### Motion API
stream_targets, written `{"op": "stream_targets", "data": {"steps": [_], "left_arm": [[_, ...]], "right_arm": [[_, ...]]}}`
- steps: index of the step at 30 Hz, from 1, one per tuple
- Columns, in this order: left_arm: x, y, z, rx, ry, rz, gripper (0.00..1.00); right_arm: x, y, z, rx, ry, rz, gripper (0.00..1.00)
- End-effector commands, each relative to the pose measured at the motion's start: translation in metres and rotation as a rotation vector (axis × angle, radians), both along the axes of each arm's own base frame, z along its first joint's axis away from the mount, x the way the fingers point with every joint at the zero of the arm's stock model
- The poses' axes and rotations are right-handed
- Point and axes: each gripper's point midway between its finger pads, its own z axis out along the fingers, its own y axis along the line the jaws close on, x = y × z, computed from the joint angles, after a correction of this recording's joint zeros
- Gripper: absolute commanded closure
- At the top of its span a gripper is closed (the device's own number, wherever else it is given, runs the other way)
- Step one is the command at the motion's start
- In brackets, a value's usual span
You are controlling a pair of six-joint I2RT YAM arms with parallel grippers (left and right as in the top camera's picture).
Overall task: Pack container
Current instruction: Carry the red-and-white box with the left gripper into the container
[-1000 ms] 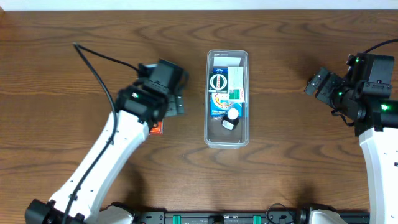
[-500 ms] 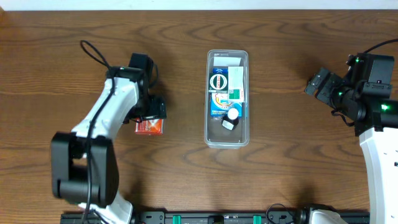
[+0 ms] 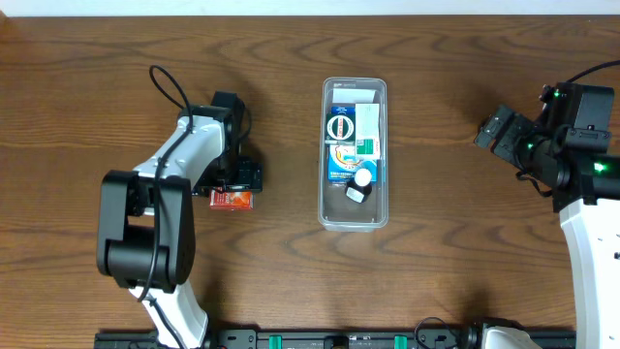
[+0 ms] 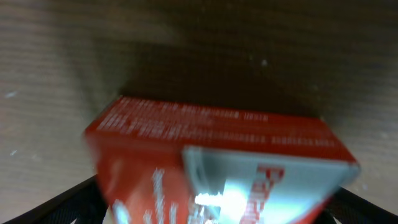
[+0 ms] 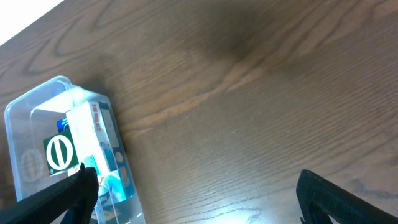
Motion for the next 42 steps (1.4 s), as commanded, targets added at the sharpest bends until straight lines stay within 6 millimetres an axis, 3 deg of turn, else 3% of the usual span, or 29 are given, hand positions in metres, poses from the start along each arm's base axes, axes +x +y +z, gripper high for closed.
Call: {"op": "stream_targets", "data": {"steps": [1,4,9,16,23,28,33,42], "left_arm": [[-0.005,0.003,-0.007,0.002,0.028,-0.011,0.02],[-0.006,0.003,-0.005,0.002,0.029,-0.011,0.01],[-0.009,0.003,0.011,0.001,0.019,-0.010,0.14],[0.005,-0.007,0.074,-0.040,-0.165,-0.014,0.14],[0.011,-0.068,0.163,-0.188,-0.470,-0.113,0.18],[0.013,-0.128,0.207,-0.276,-0.627,-0.227,0.18],[0.019,-0.172,0.216,-0.329,-0.695,-0.297,0.19],[0.049,-0.228,0.191,-0.388,-0.752,-0.356,0.19]], "right_arm": [[0.000,-0.001,0.001,0.003,-0.003,-0.007,0.01],[0.000,-0.001,0.001,0.003,-0.003,-0.007,0.01],[0.000,-0.001,0.001,0.003,-0.003,-0.007,0.01],[0.000,-0.001,0.001,0.003,-0.003,-0.007,0.01],[0.000,-0.001,0.001,0.003,-0.003,-0.007,0.01],[0.000,-0.001,0.001,0.003,-0.003,-0.007,0.01],[0.000,-0.001,0.001,0.003,-0.003,-0.007,0.01],[0.000,-0.001,0.001,0.003,-0.003,-0.007,0.01]]}}
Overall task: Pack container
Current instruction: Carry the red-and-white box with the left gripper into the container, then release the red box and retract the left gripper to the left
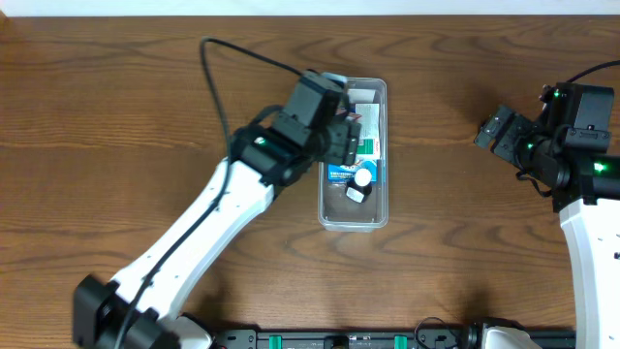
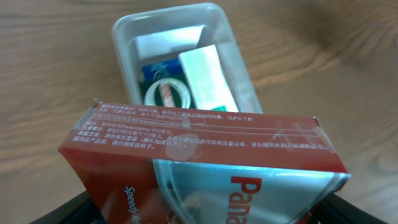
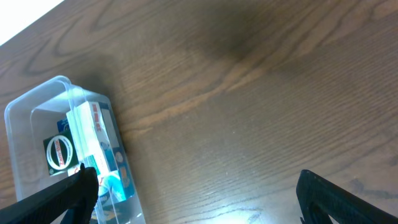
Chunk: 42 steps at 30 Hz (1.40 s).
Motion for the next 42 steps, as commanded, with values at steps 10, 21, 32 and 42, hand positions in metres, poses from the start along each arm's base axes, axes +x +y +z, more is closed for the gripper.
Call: {"op": "stream_targets", "data": {"steps": [10,21,32,42], "left_arm": [[0.041,-0.041,-0.039,-0.012,-0.062,-0.028,0.19],[0.068,-0.045,-0.067,0.020,-0.109,0.016,0.18],[0.084,-0.037,-0.057,0.037,-0.179,0.023,0.01],[0.081,-0.021,-0.003,0.058,-0.229,0.072,0.02]], "right_arm": [[0.000,-0.001,0.001,0.003,-0.003,-0.007,0.01],[0.000,-0.001,0.001,0.003,-0.003,-0.007,0.01],[0.000,-0.001,0.001,0.003,-0.003,-0.007,0.01],[0.000,-0.001,0.001,0.003,-0.003,-0.007,0.01]]}}
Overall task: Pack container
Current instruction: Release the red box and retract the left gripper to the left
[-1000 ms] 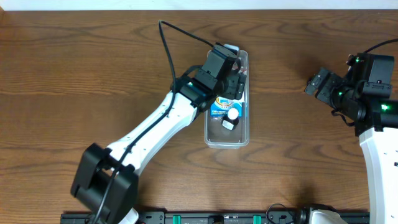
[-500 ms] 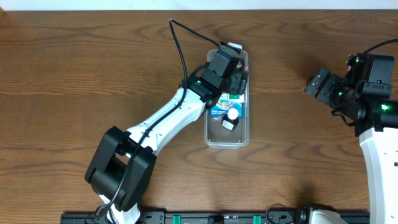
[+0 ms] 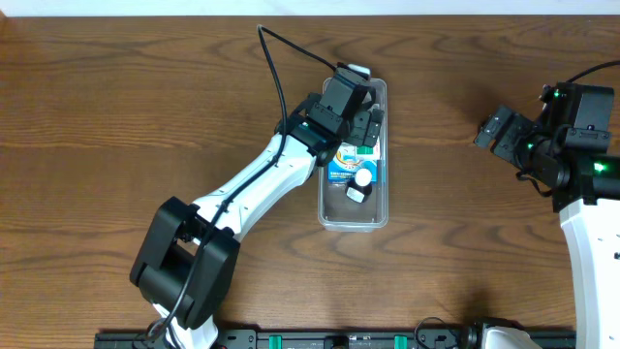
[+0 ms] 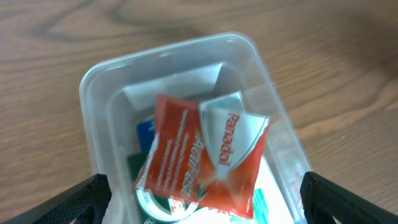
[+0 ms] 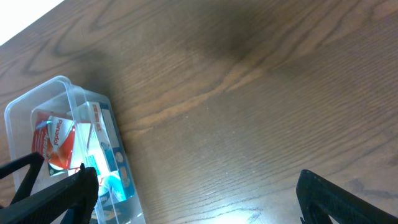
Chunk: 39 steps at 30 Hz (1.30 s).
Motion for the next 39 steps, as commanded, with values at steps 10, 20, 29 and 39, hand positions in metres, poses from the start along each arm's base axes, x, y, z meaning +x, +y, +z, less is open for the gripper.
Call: {"op": "stream_targets", "data": {"steps": [10,20,29,39], "left_arm": [[-0.036,0.115,0.154,0.020,-0.113,0.245,0.02],[-0.104,0.279,0.154,0.129,0.092,0.605,0.02],[-0.136,0.336,0.135,0.174,0.241,0.779,0.02],[-0.136,0.338,0.135,0.173,0.243,0.785,0.02]], "right_arm": [[0.000,-0.001,0.001,0.003,-0.002,-0.007,0.01],[0.000,-0.001,0.001,0.003,-0.002,-0.007,0.01],[0.000,-0.001,0.001,0.003,-0.002,-0.007,0.01],[0.000,-0.001,0.001,0.003,-0.002,-0.007,0.01]]}}
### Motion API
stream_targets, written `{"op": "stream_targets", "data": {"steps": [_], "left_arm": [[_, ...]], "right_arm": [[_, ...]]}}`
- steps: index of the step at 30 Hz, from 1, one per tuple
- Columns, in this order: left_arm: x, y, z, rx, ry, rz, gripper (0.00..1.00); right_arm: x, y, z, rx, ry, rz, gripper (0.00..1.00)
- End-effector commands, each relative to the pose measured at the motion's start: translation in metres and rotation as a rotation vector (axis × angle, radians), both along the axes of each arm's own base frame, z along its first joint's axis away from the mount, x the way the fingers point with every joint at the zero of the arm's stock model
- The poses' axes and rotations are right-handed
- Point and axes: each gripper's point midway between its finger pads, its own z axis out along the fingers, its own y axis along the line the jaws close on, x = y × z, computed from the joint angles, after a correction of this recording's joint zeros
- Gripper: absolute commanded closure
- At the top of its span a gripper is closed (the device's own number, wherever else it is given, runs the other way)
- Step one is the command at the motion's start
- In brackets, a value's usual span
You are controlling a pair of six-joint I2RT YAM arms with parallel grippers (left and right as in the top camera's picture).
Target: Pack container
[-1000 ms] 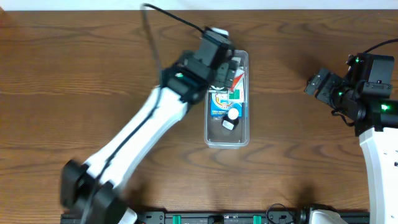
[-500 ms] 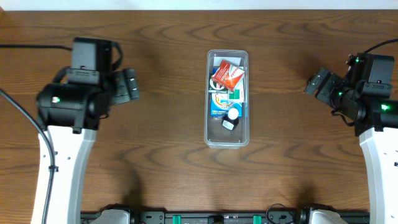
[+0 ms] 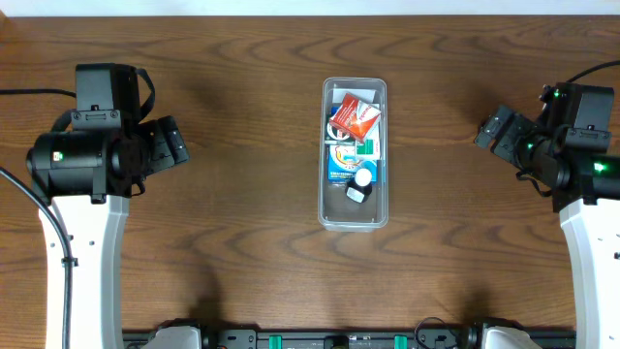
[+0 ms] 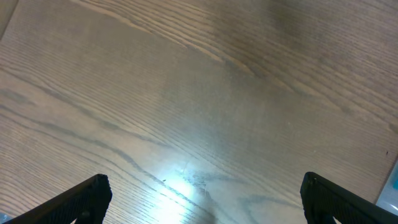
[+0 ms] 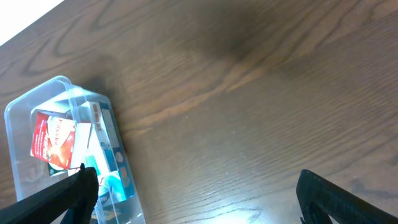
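Note:
A clear plastic container [image 3: 325, 155] stands mid-table, holding several small packs. A red Panadol box [image 3: 354, 118] lies tilted on top at its far end; the right wrist view also shows this red box [image 5: 53, 140] inside the container [image 5: 25, 109]. My left gripper [image 3: 174, 141] hangs open over bare wood at the far left; its fingertips [image 4: 90, 196] stand wide apart with nothing between them. My right gripper [image 3: 489, 129] stays open at the far right, its fingertips [image 5: 336, 196] spread over bare table.
Inside the container are a blue and green pack [image 3: 366, 145] and a small white and black round item [image 3: 359, 181]. Dark wooden table [image 3: 242, 242] surrounds it. A black rail [image 3: 320, 339] runs along the near edge.
My left gripper was open over the container's far end above the red box. Now it is far to the left over bare wood. The box stays in the container.
My left gripper was shut on the red box on the table at the left. Then it held the box over the container. Then the box lay inside with the gripper open above it. Now the left arm is back at the left; the right arm has not moved.

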Motion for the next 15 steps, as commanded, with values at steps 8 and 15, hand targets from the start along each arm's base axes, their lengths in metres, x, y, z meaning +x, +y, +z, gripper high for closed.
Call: {"op": "stream_targets", "data": {"steps": [8,15], "left_arm": [[-0.0013,0.0031,0.0008,0.003,-0.002,0.018,0.02],[-0.0013,0.0031,0.0008,0.003,-0.002,0.018,0.02]], "right_arm": [[-0.0002,-0.0013,0.0012,0.003,-0.002,-0.007,0.01],[-0.0023,-0.0011,0.0030,-0.001,-0.005,-0.004,0.01]]}}
